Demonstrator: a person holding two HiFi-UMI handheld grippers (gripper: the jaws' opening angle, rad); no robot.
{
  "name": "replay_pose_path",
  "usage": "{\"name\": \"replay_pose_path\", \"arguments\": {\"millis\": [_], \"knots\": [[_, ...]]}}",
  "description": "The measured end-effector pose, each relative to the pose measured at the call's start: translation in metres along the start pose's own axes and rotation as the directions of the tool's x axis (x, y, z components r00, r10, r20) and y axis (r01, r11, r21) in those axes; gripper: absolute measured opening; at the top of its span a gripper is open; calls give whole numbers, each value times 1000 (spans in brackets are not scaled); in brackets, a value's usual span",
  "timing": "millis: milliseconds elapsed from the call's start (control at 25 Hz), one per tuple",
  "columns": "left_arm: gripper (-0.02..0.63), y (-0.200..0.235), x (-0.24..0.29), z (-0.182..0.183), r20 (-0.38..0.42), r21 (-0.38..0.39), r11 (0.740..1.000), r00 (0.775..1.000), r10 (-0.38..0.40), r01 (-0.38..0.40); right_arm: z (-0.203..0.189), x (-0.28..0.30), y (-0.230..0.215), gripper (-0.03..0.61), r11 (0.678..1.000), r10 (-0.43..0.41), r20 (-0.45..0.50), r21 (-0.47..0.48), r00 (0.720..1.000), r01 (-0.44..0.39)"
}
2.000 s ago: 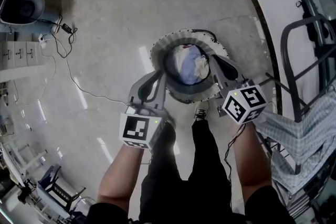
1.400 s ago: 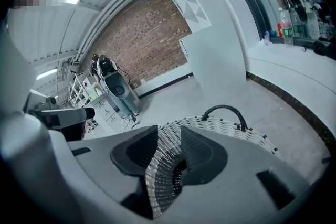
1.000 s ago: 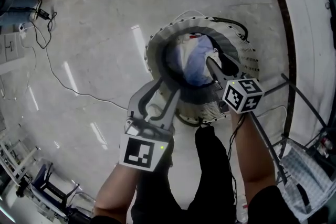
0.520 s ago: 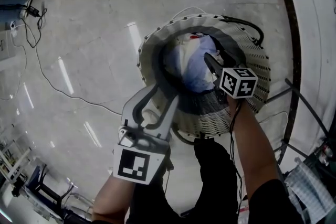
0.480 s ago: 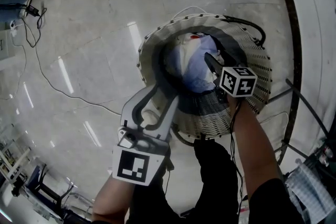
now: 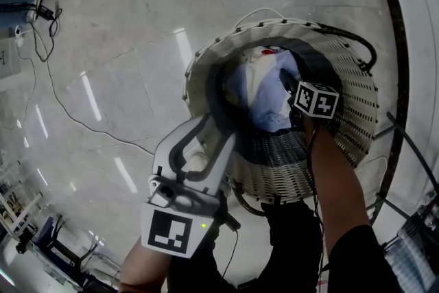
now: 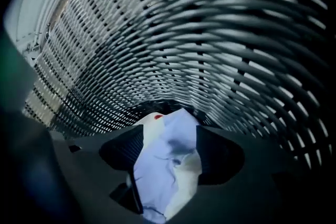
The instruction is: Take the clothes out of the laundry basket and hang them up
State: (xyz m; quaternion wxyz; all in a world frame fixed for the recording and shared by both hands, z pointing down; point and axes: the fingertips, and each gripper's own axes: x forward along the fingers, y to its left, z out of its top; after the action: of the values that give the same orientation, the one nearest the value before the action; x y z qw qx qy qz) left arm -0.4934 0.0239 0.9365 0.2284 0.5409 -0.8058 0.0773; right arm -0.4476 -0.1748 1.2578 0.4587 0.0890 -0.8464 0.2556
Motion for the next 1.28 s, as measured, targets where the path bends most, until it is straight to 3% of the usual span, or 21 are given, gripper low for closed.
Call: {"name": "replay_pose_path", "arguments": {"millis": [400, 560, 600, 640, 1000, 1280], "knots": [[137, 8, 15, -3, 36, 22, 1000, 999, -7, 6, -29, 45, -31, 324, 999, -39, -70, 29, 997, 41], [136, 10, 15, -6, 37, 25, 1000, 999, -3, 2, -33, 47, -31, 144, 998, -47, -96, 24, 994, 50], [137, 10, 14, -7, 35, 21, 1000, 999, -1, 1, -32, 45, -29, 71, 999, -46, -99, 14, 994, 48], [135, 9, 14, -7, 33, 16, 1000, 999, -1, 1, -31, 42, -26, 58, 999, -42, -98, 6, 994, 43], [135, -8, -7, 5, -19, -24, 1000, 1000, -17, 17, -7, -23, 13, 38, 999, 29, -29, 18, 999, -28], [135, -25, -34, 39, -41, -71, 997, 998, -38, 35, 22, -93, 74, 35, 986, 113, 29, -131, 993, -108]]}}
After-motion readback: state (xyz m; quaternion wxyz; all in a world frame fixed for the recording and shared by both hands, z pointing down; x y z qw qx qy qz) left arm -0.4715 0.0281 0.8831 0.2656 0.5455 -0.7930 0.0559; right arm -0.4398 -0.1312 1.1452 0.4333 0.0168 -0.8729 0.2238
